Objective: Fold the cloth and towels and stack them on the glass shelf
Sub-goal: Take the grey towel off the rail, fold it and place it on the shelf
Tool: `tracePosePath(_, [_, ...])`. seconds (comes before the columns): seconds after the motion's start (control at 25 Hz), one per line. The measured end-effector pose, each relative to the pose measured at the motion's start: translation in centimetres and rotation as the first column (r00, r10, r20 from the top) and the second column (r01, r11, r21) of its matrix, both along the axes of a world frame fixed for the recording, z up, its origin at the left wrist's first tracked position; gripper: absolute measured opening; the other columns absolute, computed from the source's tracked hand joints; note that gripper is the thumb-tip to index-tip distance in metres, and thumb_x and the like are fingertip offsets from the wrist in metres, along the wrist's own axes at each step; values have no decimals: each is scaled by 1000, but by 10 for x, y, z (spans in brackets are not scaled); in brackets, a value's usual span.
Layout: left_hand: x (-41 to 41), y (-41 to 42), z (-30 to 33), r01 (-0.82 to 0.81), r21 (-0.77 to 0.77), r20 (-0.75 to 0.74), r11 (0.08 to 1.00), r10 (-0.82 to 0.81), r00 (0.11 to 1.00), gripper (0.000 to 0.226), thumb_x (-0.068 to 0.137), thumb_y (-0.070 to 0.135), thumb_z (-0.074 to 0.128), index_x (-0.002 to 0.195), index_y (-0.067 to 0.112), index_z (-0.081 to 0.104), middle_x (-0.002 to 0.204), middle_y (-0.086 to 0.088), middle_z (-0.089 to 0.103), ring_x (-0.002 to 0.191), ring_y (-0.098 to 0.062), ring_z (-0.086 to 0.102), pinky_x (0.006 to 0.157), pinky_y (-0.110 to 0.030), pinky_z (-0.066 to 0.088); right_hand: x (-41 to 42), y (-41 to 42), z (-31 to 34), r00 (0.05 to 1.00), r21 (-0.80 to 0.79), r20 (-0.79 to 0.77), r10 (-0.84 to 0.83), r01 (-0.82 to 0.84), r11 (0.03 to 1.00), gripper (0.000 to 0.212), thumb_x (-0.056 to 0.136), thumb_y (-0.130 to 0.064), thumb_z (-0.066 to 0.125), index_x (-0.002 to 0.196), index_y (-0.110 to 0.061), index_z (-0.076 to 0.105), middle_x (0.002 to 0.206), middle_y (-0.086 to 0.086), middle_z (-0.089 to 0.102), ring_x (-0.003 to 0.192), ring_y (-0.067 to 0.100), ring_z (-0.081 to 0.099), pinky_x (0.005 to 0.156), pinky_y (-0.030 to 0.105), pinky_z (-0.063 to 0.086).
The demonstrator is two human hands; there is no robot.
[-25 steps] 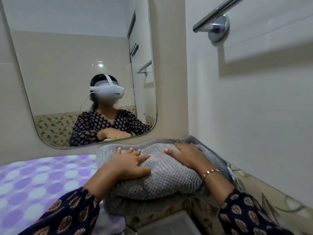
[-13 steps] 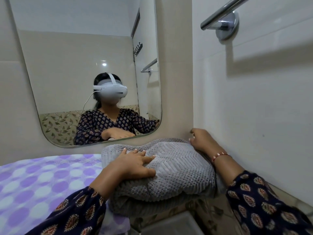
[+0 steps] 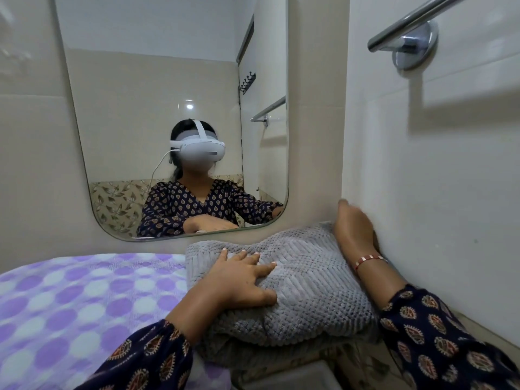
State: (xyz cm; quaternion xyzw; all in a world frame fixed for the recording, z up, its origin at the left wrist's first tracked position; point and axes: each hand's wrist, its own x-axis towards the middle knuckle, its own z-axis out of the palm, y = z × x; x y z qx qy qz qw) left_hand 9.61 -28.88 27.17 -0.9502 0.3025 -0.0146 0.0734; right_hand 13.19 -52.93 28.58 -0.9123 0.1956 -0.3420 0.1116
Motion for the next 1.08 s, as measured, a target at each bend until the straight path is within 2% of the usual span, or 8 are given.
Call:
tracePosePath(0.2, [2, -1, 1, 2, -1, -21, 1000, -3, 1000, 87, 64, 65, 22, 146, 41, 8, 159, -3, 5, 147, -23, 3, 117, -53, -4, 3, 0, -18, 898, 153, -407, 165, -111, 982, 25, 92, -7, 47, 104, 7, 64, 114, 24, 65, 104, 33, 61, 73, 25, 40])
tracePosePath(0.36, [3, -1, 2, 4, 3, -36, 1000, -3, 999, 87, 63, 66, 23, 146, 42, 9, 159, -2, 5, 147, -22, 3, 117, -53, -4, -17, 27, -17, 954, 159, -63, 291, -279, 947, 35, 97, -28, 44, 100, -1, 65, 97, 17, 69, 85, 27, 62, 63, 23, 37])
tracePosePath(0.44, [3, 0, 3, 2, 10, -35, 1000, -2, 999, 87, 64, 66, 22, 146, 41, 8, 159, -2, 4, 147, -22, 3, 117, -53, -4, -30, 47, -29, 899, 226, -95, 428, -399, 889, 50, 92, -50, 43, 110, -8, 64, 98, 11, 70, 84, 22, 63, 65, 25, 44])
tracePosePath(0.52, [2, 0, 2, 6, 18, -29, 1000, -5, 1000, 86, 64, 66, 21, 146, 41, 8, 159, -2, 4, 147, -22, 3, 117, -53, -4, -32, 44, -45, 881, 251, -185, 436, -386, 888, 66, 86, -65, 39, 123, -15, 60, 119, 11, 66, 107, 25, 62, 86, 33, 49])
tracePosePath(0.72, [4, 0, 3, 3, 5, -50, 1000, -3, 999, 87, 64, 66, 21, 146, 41, 8, 159, -2, 4, 147, -22, 3, 117, -51, -4, -45, 16, -37, 942, 159, -124, 310, -290, 944, 65, 86, -65, 37, 111, -10, 64, 117, 14, 66, 102, 27, 61, 87, 36, 50])
tracePosePath(0.8, [7, 1, 1, 4, -3, -44, 1000, -4, 999, 86, 64, 66, 21, 146, 42, 9, 159, -2, 4, 147, -22, 4, 117, -52, -4, -57, 27, -45, 912, 125, -67, 404, -394, 911, 68, 86, -65, 37, 126, -12, 56, 132, 9, 58, 119, 25, 54, 100, 37, 45])
tracePosePath(0.96, [9, 2, -1, 29, -25, -57, 999, -30, 998, 84, 65, 66, 22, 145, 43, 10, 159, 0, 5, 147, -21, 5, 117, -52, -2, -78, 23, -72, 892, 107, -31, 451, -445, 889, 116, 61, -93, 12, 137, -13, 47, 144, 6, 47, 135, 18, 40, 116, 34, 26])
tracePosePath(1.08, [12, 2, -2, 37, -57, -56, 998, -40, 998, 84, 65, 65, 22, 145, 43, 10, 159, 0, 6, 147, -20, 5, 117, -51, -3, -73, 6, -78, 929, 109, 7, 369, -368, 924, 103, 68, -78, 19, 134, -6, 50, 140, 12, 51, 133, 22, 43, 115, 30, 23])
